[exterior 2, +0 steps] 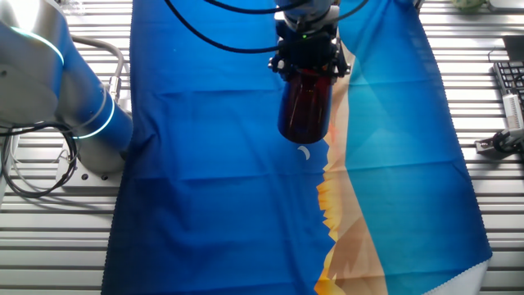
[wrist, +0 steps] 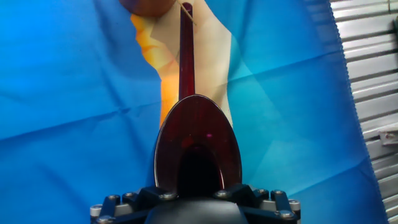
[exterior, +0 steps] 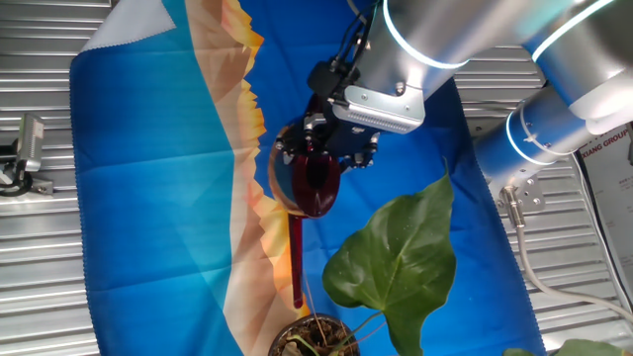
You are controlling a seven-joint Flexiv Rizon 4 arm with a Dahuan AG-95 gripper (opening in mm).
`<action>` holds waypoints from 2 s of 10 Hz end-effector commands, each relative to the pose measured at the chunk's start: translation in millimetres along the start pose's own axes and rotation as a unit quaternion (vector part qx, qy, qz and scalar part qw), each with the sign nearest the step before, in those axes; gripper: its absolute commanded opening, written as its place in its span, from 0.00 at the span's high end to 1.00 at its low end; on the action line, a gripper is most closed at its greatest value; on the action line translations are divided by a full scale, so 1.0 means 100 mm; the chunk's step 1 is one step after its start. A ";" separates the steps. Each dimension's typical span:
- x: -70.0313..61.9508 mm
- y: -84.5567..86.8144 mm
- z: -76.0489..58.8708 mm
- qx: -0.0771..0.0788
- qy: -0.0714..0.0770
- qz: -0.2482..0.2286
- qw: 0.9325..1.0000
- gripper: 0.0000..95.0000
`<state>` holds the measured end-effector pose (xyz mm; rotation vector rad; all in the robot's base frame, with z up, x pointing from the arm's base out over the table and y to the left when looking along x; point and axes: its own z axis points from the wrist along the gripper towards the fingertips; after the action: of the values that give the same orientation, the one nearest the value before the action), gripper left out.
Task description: Water the plant
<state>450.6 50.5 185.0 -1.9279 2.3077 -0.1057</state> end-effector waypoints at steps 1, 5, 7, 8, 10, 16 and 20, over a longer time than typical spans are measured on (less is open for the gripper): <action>0.00 0.01 0.02 0.004 -0.002 -0.001 1.000 1.00; 0.02 0.02 0.08 0.010 -0.001 -0.004 1.000 1.00; 0.03 0.03 0.10 0.010 0.000 -0.004 1.000 1.00; 0.04 0.03 0.13 0.009 0.000 -0.003 1.000 1.00; 0.05 0.04 0.16 0.012 0.001 -0.003 1.000 1.00; 0.06 0.06 0.22 0.015 0.001 -0.002 1.000 1.00; 0.05 0.08 0.29 0.013 0.002 -0.002 1.000 1.00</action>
<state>446.4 47.4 152.6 -1.9204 2.2962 -0.1394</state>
